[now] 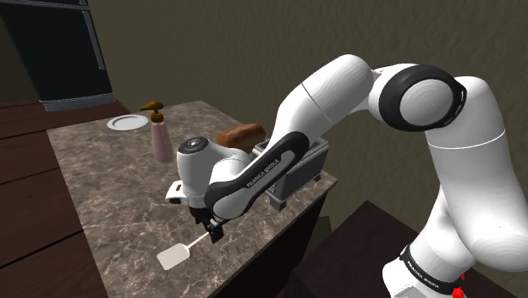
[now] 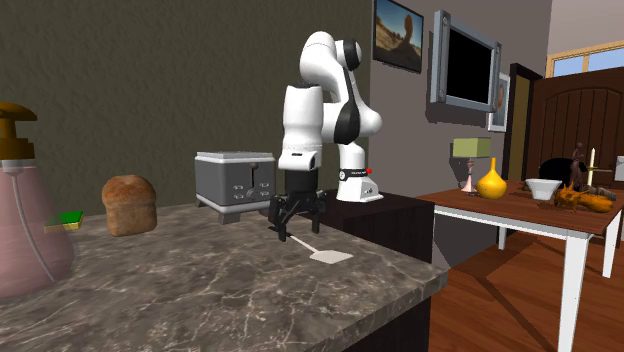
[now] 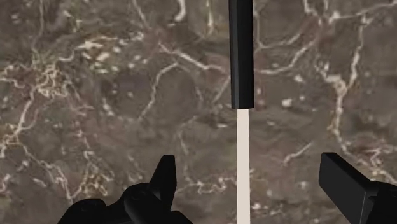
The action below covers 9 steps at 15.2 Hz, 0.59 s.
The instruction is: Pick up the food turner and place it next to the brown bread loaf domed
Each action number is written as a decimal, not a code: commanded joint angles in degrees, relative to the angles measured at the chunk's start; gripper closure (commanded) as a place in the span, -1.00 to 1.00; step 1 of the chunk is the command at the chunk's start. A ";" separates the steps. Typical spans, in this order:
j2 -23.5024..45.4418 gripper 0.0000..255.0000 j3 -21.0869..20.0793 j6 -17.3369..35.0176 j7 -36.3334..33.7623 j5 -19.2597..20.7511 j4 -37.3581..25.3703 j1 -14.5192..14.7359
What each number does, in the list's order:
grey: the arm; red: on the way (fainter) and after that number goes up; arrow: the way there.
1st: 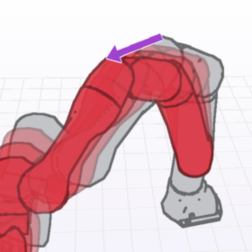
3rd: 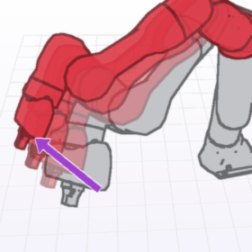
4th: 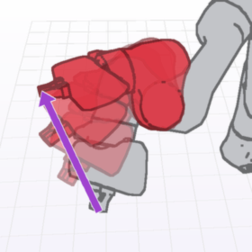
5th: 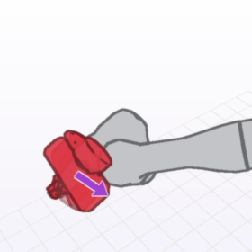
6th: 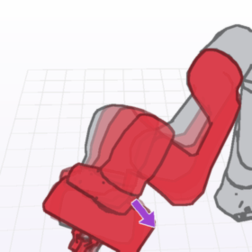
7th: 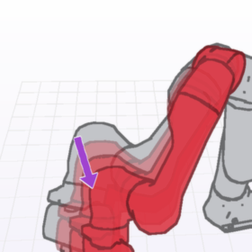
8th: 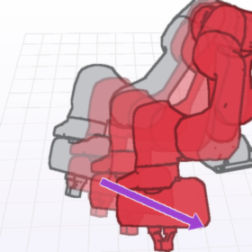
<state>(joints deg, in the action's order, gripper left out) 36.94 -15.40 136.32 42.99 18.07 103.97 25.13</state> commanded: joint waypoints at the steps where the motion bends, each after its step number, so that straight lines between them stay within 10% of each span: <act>1: 0.09 -1.00 0.03 0.10 -0.03 0.04 -0.01 0.02; 5: 0.08 -1.00 0.02 0.09 -0.03 0.04 0.00 0.02; 6: 0.08 1.00 0.02 0.09 -0.03 0.04 0.00 0.02; 9: 0.08 1.00 0.02 0.09 -0.03 0.04 -0.01 0.02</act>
<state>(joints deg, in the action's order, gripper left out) 37.02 -15.38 136.42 42.96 18.11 103.97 25.15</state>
